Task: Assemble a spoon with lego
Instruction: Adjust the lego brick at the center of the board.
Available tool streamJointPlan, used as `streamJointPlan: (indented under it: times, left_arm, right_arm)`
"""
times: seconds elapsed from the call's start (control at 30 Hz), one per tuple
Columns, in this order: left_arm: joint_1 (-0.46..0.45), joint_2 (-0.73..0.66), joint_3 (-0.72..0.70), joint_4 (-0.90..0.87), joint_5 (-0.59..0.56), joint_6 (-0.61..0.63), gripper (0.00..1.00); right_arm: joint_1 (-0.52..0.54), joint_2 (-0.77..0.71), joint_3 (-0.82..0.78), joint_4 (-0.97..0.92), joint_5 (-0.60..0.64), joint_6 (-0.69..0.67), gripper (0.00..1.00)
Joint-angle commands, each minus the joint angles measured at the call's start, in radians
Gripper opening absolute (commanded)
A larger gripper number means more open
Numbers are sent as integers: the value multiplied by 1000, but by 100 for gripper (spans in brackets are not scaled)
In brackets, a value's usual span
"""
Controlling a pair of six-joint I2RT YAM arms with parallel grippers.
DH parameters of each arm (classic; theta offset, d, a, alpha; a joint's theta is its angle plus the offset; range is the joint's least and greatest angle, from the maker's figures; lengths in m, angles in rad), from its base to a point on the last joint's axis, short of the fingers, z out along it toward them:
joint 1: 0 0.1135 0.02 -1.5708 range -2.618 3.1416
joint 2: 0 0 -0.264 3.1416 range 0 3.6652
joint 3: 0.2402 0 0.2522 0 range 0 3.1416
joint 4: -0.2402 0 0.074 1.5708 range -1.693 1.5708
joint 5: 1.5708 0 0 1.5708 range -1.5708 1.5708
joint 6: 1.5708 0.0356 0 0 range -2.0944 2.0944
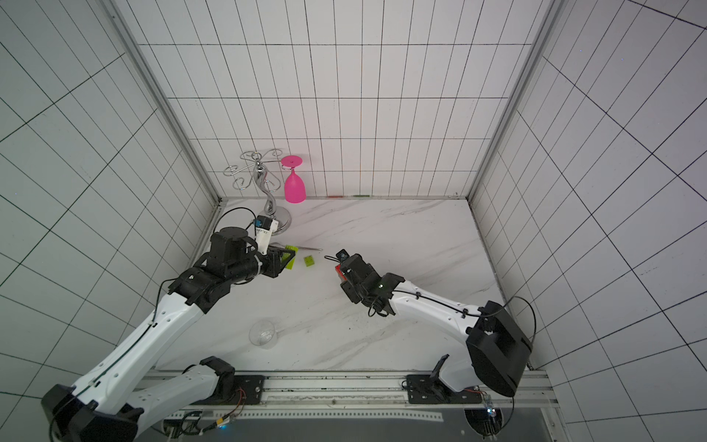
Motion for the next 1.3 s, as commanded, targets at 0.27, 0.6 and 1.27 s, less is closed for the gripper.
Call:
streamJointPlan:
  times: [0.27, 0.6, 1.27]
  left_arm:
    - [-43, 34, 12, 42, 34, 47, 25]
    - [-145, 151, 96, 13, 68, 158, 25]
    - [-306, 736, 664, -524, 155, 1157, 18]
  right_arm:
    - [-73, -52, -67, -17, -35, -39, 67]
    - [-121, -138, -58, 0, -104, -71, 67]
    - [-150, -938, -479, 300, -115, 42, 67]
